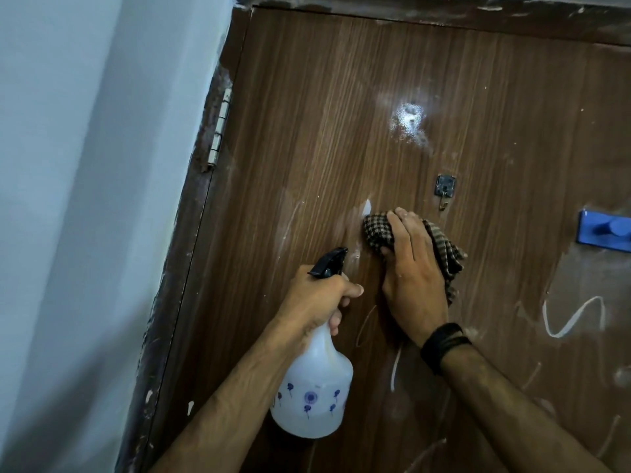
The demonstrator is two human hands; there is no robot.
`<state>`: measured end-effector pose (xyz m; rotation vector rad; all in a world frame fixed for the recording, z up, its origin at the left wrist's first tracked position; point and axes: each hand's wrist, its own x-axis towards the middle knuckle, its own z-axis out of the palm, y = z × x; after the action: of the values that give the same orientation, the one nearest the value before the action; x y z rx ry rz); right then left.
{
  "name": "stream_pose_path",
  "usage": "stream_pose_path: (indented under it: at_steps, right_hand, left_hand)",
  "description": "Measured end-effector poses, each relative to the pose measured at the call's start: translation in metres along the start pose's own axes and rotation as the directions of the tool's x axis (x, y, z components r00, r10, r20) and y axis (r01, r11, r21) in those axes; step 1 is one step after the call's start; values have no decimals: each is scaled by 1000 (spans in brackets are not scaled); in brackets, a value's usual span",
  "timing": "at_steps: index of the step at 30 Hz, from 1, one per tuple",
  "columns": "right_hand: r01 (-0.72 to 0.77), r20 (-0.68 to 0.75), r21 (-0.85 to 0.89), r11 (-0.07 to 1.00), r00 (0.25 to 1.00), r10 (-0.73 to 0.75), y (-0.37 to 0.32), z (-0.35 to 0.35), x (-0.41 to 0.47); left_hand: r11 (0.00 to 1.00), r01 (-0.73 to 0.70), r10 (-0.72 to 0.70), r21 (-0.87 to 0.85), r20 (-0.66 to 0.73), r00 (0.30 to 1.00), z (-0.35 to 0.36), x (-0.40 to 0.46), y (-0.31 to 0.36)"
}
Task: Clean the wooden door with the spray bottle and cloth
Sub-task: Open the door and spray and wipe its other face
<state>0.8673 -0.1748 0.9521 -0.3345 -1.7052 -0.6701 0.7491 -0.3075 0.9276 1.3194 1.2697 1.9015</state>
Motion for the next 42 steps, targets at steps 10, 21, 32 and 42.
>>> stream_pose_path:
  at_steps: [10, 21, 32, 42]
  right_hand:
    - [139, 68, -36, 990, 988, -137, -23, 19, 41]
    - [106, 104, -11, 994, 989, -104, -34, 22, 19]
    - [115, 83, -25, 993, 990, -113, -58, 44, 42]
    - [98, 86, -79, 992, 992, -91, -76, 49, 30]
  left_hand:
    - [998, 13, -15, -66, -27, 1000, -37, 3, -12]
    - [999, 24, -24, -23, -12, 1000, -79, -7, -18]
    - [999, 7, -9, -32, -61, 998, -96, -1, -9]
    - [998, 57, -54, -42, 58, 997, -98, -13, -17]
